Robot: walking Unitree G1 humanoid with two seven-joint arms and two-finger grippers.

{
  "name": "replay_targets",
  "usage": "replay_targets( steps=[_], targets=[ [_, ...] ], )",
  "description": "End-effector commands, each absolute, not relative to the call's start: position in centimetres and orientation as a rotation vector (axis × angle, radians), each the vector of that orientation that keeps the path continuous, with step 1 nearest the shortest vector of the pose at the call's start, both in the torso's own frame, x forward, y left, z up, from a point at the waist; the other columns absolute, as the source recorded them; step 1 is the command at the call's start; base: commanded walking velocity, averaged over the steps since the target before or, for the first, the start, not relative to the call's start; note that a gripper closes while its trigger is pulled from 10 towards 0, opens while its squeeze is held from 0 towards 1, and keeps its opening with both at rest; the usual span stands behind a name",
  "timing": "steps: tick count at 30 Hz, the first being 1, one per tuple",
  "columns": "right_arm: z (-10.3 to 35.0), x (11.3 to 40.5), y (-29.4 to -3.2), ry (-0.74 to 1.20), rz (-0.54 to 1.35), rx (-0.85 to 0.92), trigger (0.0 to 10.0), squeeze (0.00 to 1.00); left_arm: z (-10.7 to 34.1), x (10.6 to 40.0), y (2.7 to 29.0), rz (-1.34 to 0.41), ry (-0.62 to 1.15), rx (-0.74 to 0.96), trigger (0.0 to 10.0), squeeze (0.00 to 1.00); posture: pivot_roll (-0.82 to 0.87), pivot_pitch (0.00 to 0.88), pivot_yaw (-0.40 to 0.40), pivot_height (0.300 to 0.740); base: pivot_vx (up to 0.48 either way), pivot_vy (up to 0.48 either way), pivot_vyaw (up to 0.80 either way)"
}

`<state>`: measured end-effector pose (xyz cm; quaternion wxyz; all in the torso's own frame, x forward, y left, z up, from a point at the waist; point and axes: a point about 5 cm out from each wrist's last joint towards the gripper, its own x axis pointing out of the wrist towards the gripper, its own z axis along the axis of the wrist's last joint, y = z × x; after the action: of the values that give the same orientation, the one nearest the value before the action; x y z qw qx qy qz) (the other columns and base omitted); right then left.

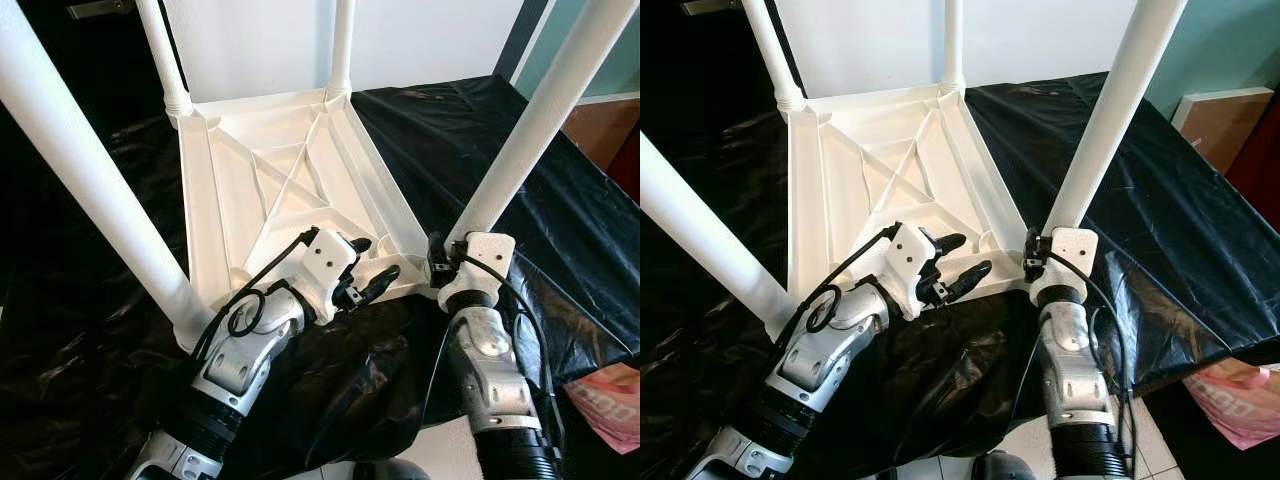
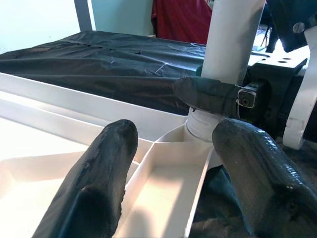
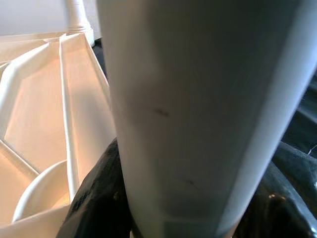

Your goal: Building children table

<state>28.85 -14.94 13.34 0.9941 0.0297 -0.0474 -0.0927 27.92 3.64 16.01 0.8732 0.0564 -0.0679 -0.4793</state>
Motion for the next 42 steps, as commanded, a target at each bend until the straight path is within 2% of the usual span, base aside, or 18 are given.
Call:
replay_targets(
  steps=[1,12,13,21,22,26,27,29,31,34,36,38,40,41,42],
  targets=[
    [11.0,28.2,-14.7,0.017,-0.203,0.074,10.0,0.0,15.5,27.4,3.2,-1.089,-0.12,0.126,10.0,0.0,-0.02,0.093,-0.043,0.74,0.0,0.0,0.0],
    [12.0,28.2,-15.1,-0.033,-0.183,0.059,10.0,0.0,15.5,27.5,3.3,-1.089,-0.121,0.137,10.0,0.0,-0.02,0.087,-0.041,0.74,0.0,0.0,0.0],
    [12.2,28.2,-15.3,-0.05,-0.161,0.065,10.0,1.0,15.4,27.5,3.3,-1.091,-0.12,0.137,10.0,0.0,-0.02,0.085,-0.039,0.74,0.0,0.0,0.0],
    [13.4,28.1,-17.0,-0.126,-0.001,0.042,10.0,1.0,15.3,27.3,3.5,-1.105,-0.113,0.142,10.0,0.0,-0.02,0.092,-0.037,0.74,0.0,0.0,0.0],
    [13.8,28.0,-17.6,-0.137,0.07,0.031,10.0,0.83,15.2,27.2,3.7,-1.112,-0.108,0.145,10.0,0.0,-0.02,0.094,-0.036,0.74,0.0,0.0,0.0],
    [13.9,28.0,-17.8,-0.141,0.099,0.027,10.0,0.83,15.2,27.1,3.8,-1.114,-0.107,0.146,10.0,0.0,-0.02,0.094,-0.035,0.74,0.0,0.0,0.0],
    [14.0,27.9,-17.9,-0.14,0.151,0.026,10.0,0.0,15.2,27.0,3.9,-1.122,-0.105,0.14,10.0,0.0,-0.02,0.096,-0.035,0.74,0.0,0.0,0.0],
    [14.0,27.9,-17.9,-0.14,0.151,0.026,10.0,0.0,15.2,27.0,3.9,-1.122,-0.105,0.14,10.0,0.0,-0.02,0.096,-0.035,0.74,0.0,0.0,0.0],
    [14.2,27.9,-18.0,-0.134,0.311,-0.014,10.0,0.0,15.3,26.8,3.9,-1.138,-0.102,0.13,10.0,0.0,-0.02,0.1,-0.034,0.74,0.0,0.0,0.0],
    [14.2,27.9,-18.0,-0.134,0.311,-0.014,10.0,0.0,15.3,26.8,3.9,-1.138,-0.102,0.13,10.0,0.0,-0.02,0.1,-0.034,0.74,0.0,0.0,0.0],
    [14.4,28.4,-18.1,-0.12,0.438,-0.052,10.0,0.0,15.4,26.7,3.9,-1.159,-0.093,0.114,10.0,0.0,-0.02,0.096,-0.032,0.74,0.0,0.0,0.0],
    [14.4,28.4,-18.1,-0.12,0.438,-0.052,10.0,0.0,15.4,26.7,3.9,-1.159,-0.093,0.114,10.0,0.0,-0.02,0.096,-0.032,0.74,0.0,0.0,0.0],
    [14.4,29.4,-17.9,-0.102,0.531,-0.095,10.0,0.0,15.4,26.5,3.7,-1.181,-0.087,0.104,10.0,0.0,0.0,0.093,-0.044,0.74,0.0,0.0,0.0],
    [14.5,29.8,-17.8,-0.096,0.572,-0.119,2.6,0.0,15.4,26.4,3.6,-1.188,-0.084,0.106,10.0,0.0,0.0,0.09,-0.049,0.74,0.0,0.0,0.0],
    [14.5,29.8,-17.8,-0.096,0.572,-0.119,2.6,0.0,15.4,26.4,3.6,-1.188,-0.084,0.106,10.0,0.0,0.0,0.09,-0.049,0.74,0.0,0.0,0.0]
  ],
)
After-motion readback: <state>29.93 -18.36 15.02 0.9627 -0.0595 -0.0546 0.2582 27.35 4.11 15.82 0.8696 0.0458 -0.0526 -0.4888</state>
